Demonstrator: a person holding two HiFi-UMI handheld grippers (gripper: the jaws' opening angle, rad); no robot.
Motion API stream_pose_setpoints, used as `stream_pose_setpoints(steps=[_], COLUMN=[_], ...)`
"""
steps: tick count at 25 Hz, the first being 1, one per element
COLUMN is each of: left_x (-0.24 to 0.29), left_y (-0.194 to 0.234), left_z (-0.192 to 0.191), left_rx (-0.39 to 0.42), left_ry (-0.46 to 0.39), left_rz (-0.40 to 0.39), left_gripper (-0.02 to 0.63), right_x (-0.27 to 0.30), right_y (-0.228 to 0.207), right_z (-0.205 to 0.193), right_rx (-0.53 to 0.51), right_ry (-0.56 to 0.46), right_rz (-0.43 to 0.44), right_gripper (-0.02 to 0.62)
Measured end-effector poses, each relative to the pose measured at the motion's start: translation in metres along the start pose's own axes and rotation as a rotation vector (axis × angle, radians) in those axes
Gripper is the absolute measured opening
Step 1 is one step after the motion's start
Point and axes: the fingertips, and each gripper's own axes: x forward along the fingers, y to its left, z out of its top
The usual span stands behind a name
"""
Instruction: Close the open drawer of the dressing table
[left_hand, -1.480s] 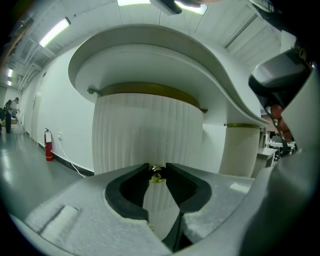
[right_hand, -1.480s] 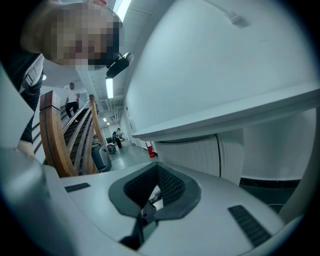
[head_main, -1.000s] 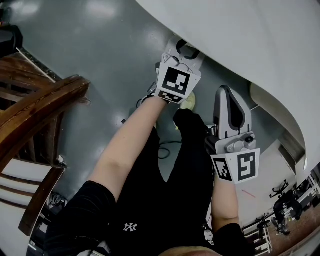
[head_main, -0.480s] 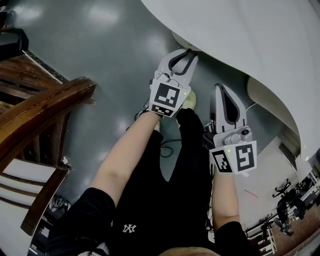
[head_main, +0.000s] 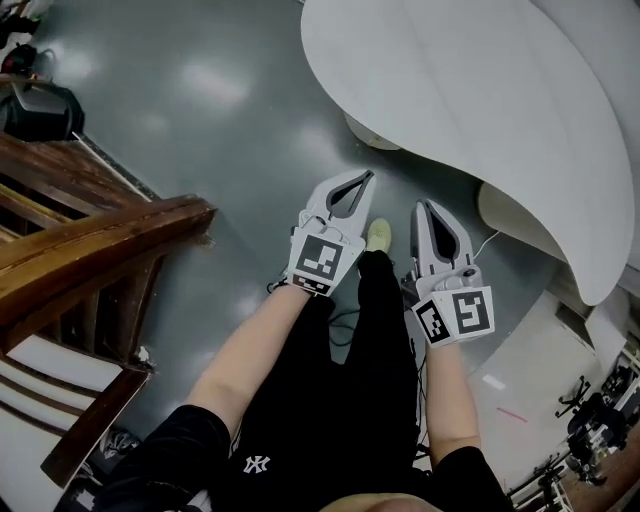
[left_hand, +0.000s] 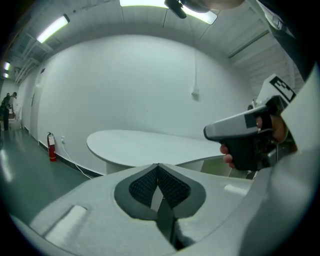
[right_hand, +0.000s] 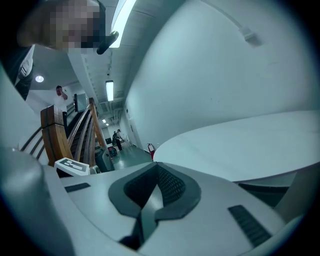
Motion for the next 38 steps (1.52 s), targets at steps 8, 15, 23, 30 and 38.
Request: stream_pose_setpoints(steps=[8,15,23,30,38], left_x=[-0.050,-0.086,-0.129,-0.164,-0.194], left_y=[-0.012,-0.037,-0.060,-0.080,-0.079], left_z=[0.076,0.139,0.207,0.254,0.292], left_rx=[0.008,0.004,-0.011,0.014,0.024], left_ry=[-0.031,-0.053,-0.086,-0.132,-0.180], left_rz=[-0.010,-0.041,-0.074,-0.078,-0.042], left_gripper=[0.011,0.011,0.011,0.011,0.011], right_x=[-0.022,-0.044,-0.071,-0.099,-0.112], right_y=[0.034,0.060,0.096,0.119,0.150], right_z=[0.051,0.098,0.163,0.208,0.236], right_rx=[-0.027,-0.058,-0.089,-0.113,-0.149], right_ry=[-0.036,-0.056,-0.110,-0.148,-0.185], right_rz=[0.001,0.006,0.035,0.054,0.098], right_gripper=[0.015,0.015,0.015,0.014,0.014])
